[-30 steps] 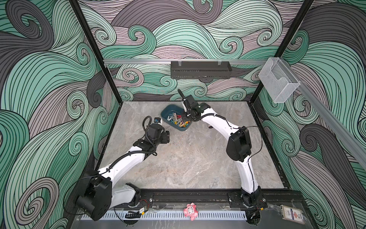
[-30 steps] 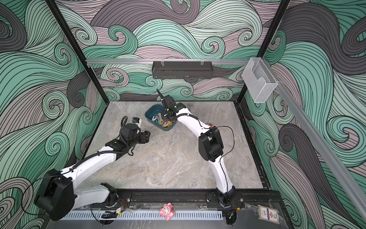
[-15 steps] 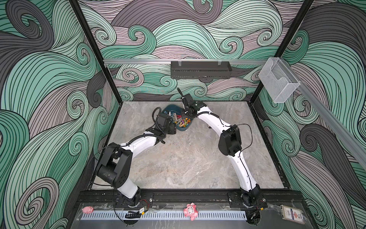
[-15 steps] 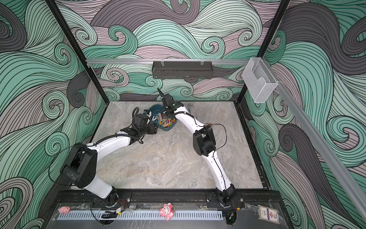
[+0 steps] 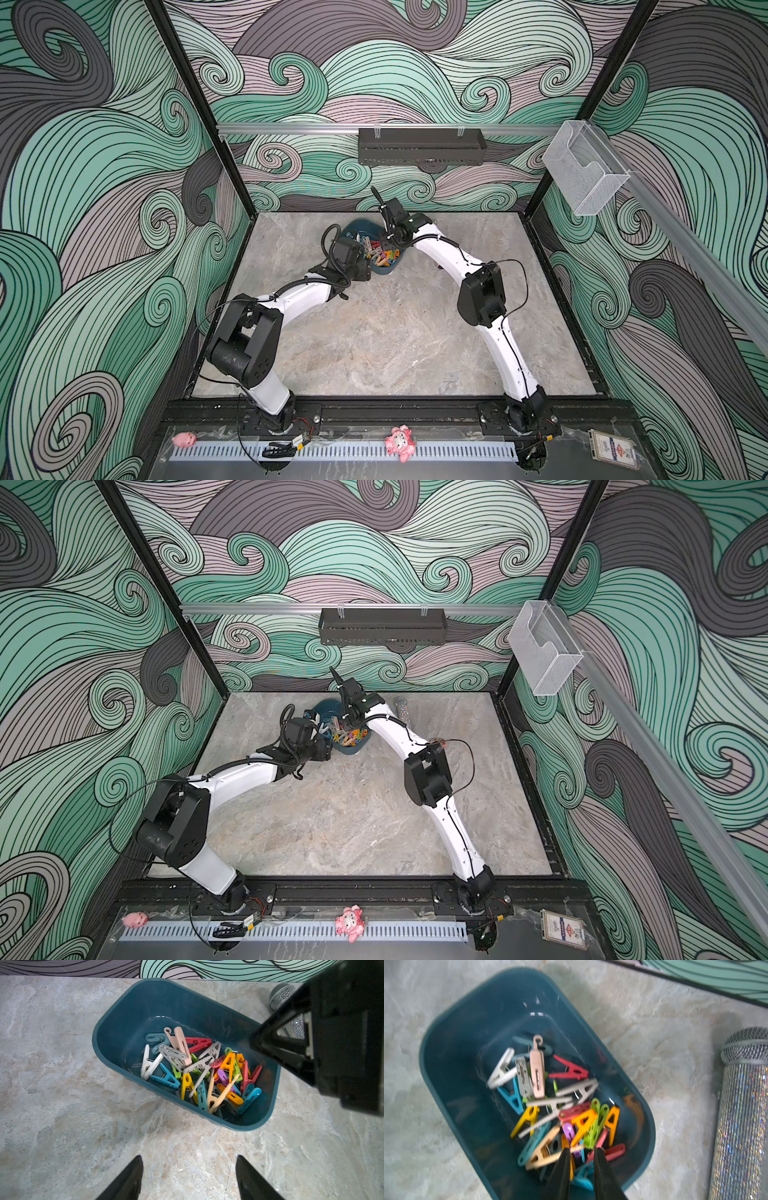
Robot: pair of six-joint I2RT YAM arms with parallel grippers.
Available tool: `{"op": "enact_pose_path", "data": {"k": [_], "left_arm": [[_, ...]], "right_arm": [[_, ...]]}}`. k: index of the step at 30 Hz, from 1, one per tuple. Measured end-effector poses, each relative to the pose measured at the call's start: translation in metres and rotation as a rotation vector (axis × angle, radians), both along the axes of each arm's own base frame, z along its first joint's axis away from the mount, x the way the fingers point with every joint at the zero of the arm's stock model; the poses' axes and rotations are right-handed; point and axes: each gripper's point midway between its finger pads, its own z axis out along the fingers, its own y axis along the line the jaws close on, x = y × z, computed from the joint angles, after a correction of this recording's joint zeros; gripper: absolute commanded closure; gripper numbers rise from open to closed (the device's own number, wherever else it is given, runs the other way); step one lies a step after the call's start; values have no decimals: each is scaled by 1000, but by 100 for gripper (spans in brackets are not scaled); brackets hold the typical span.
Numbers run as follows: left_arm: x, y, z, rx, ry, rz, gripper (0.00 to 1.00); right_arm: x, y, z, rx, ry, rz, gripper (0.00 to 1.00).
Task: Put the clothespins into the storage box
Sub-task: Place the clothespin in the storage box.
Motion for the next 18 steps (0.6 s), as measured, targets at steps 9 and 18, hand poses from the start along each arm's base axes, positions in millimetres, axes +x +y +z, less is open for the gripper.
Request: {"op": "enact_pose_path", "data": {"k": [9,18], "left_arm": [[-47,22,44,-28,-79,-19,28],[-105,61,68,-16,-160,18,27]], "right_arm": [[-74,-42,51,37,-21,-12,69],[-157,-120,59,60,-129,-91,41]]}}
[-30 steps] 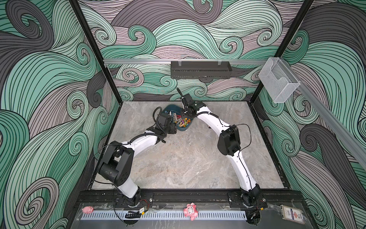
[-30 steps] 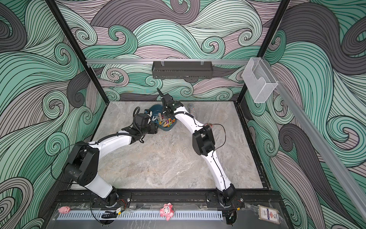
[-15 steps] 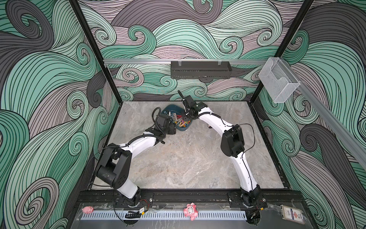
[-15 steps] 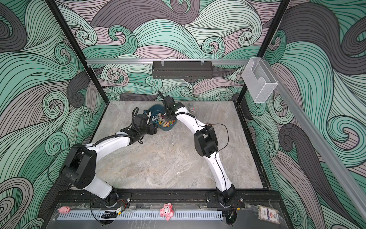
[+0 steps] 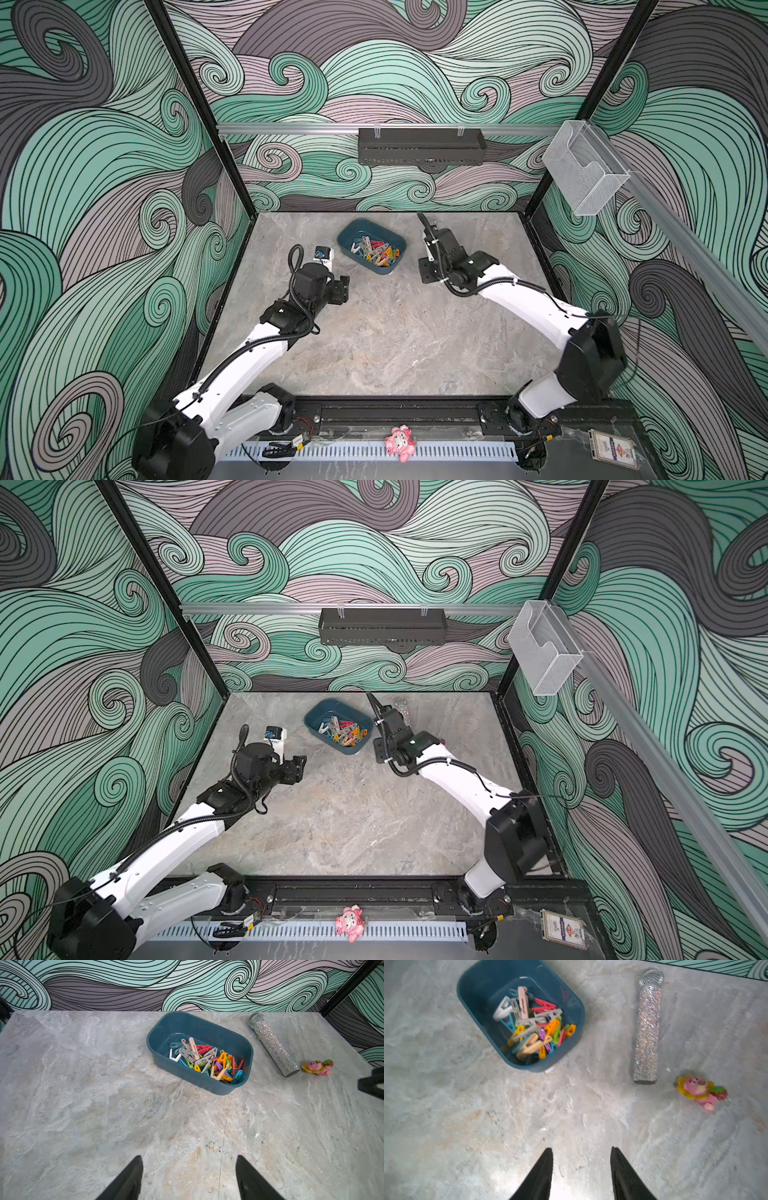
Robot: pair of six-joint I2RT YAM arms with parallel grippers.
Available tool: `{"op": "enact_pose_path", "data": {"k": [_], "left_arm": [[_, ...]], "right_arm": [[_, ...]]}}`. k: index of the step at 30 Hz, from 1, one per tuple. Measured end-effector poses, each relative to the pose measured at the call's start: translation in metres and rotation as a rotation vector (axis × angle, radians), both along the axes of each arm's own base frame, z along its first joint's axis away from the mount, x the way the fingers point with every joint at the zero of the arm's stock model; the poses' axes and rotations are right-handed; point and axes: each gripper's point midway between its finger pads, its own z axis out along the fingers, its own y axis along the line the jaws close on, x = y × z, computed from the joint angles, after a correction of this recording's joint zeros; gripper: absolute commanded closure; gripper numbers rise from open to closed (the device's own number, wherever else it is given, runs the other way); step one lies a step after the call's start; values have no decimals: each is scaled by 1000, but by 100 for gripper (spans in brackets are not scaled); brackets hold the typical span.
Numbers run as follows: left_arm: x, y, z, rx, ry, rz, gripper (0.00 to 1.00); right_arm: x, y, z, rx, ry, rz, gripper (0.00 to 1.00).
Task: Put the clothespins into the storage box
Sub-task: Place the clothespin in the storage box, then reset both arms
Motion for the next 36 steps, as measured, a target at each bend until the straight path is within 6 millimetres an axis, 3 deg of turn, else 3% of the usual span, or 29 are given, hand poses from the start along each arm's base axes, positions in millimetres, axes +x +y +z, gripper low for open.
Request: {"op": "enact_pose_path", "data": {"k": [2,5,11,19,27,36], "left_arm": [[-8,9,4,2,-24,20,27],[-17,21,9,5,-71,58,25],[-24,44,2,53,-104,148,24],[-12,87,-6,251,-151,367,22],[3,121,-30,421,-135,501,21],[15,153,-62,392,-115,581,21]], "right_arm": [[-17,-22,-4,3,-49,-30,28],[-37,-55,-5,7,-160,-82,1],[-54,-112,7,-17,-422,-194,0],[-41,-183,30,-121,-559,-452,0],[-33,-222,-16,-227,-487,-573,0],[-35,-251,-41,-204,-470,-650,0]]}}
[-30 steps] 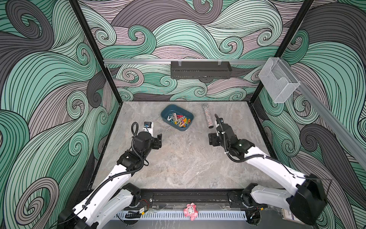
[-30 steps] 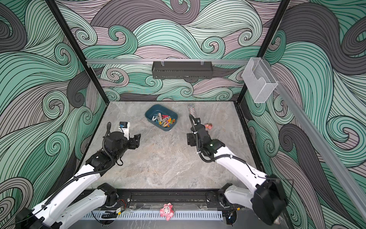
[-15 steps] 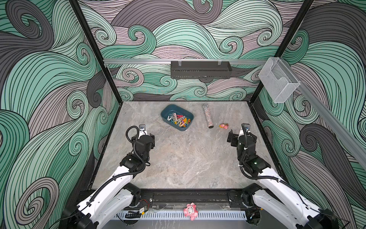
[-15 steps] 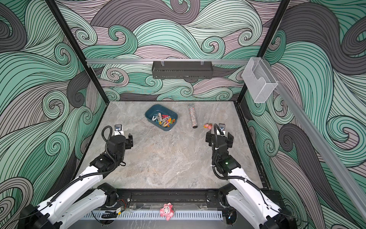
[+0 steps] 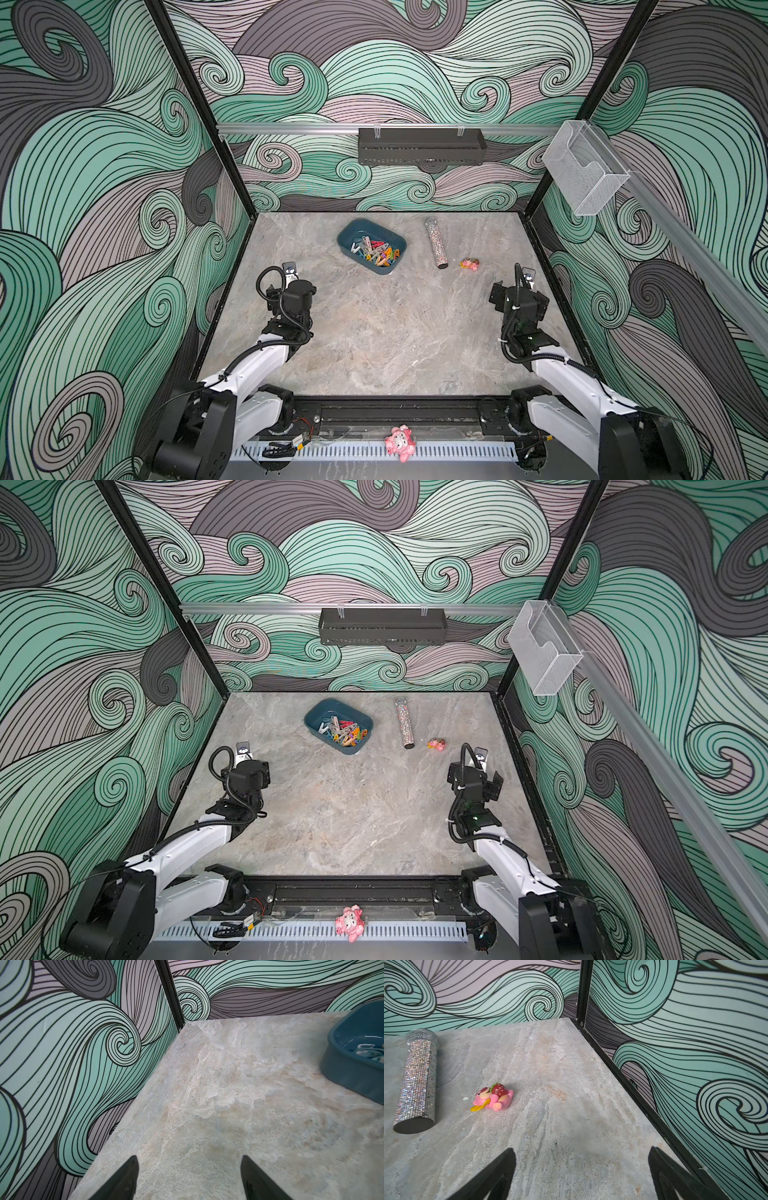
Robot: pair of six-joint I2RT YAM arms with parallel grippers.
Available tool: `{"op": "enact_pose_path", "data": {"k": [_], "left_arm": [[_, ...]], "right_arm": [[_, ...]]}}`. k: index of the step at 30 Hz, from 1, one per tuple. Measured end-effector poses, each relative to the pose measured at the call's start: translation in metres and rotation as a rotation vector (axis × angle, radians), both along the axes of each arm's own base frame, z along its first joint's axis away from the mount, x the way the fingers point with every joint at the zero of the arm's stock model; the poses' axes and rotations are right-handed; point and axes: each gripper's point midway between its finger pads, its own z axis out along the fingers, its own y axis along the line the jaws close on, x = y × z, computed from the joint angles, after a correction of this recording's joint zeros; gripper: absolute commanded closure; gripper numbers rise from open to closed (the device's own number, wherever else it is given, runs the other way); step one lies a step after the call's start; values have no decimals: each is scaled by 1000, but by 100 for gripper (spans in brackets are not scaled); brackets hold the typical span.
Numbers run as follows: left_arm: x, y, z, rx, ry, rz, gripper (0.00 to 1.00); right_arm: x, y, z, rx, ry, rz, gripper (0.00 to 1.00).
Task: Put the clothespins into the storage box
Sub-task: Reset both arms
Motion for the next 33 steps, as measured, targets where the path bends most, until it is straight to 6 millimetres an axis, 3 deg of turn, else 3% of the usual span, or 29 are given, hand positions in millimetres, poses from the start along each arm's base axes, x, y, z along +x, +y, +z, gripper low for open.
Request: {"op": "enact_pose_path", "data": {"k": [10,17,28,31,33], "left_arm": [[30,8,-35,-72,37,-42,21],[53,10,-41,-97,23,-90,22],[60,25,-54,-171,13,-79,20],[61,25,-53,-183,5,-81,19],[61,24,-54,-186,4,-83,11]], "right_arm": [[32,4,-37,11,57,28,0],[57,11,-24,11,-10,98,0],[71,23,-54,47,8,224,0],[73,24,-52,57,-4,241,0],[74,24,-51,62,-5,248,0]]}}
